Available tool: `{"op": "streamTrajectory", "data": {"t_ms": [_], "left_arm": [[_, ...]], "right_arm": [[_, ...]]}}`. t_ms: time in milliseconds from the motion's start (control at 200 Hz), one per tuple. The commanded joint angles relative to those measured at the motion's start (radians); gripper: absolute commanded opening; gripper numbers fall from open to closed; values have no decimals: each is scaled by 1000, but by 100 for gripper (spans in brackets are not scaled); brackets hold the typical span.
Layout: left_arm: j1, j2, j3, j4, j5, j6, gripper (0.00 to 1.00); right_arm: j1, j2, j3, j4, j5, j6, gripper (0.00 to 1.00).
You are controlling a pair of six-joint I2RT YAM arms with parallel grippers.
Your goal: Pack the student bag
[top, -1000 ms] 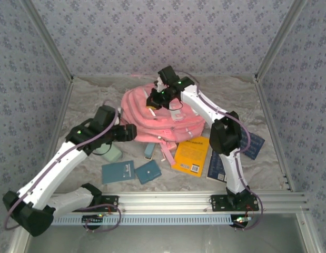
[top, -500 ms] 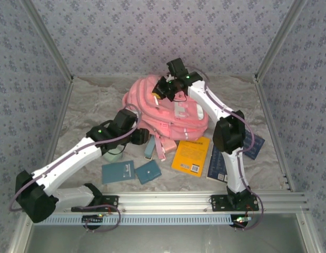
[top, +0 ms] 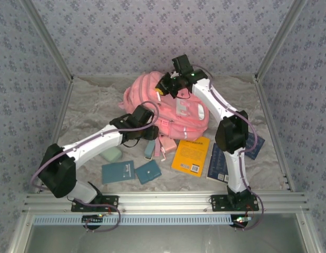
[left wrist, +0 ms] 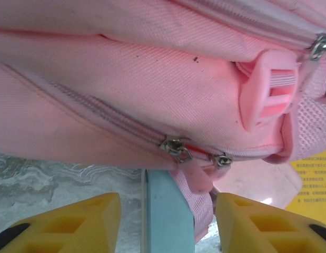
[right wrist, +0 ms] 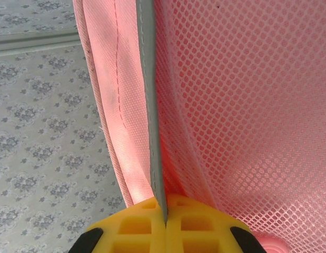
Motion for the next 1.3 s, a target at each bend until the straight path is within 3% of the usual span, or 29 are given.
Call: {"op": "streamTrajectory", "data": {"t_ms": [0,400,610,1079,1299], "left_arm": [[-6,34,33,27,-25,-23,48],[-16,68,38,67,-27,-73,50],[-18,-3,12,77,-44,-106,37],[-34,68,9,108,-24,-147,45],[-46,106,1,125,-30,-166,44]], "right_arm": [[-13,-96,-1,70,-54,36,0],[-28,-110,-51,128,-77,58,0],[-41,-127,-85,145,-81,64,0],[-44,-156,-123,177,-81,85,0],[-45,-161,-135,199,-85,102,0]]}}
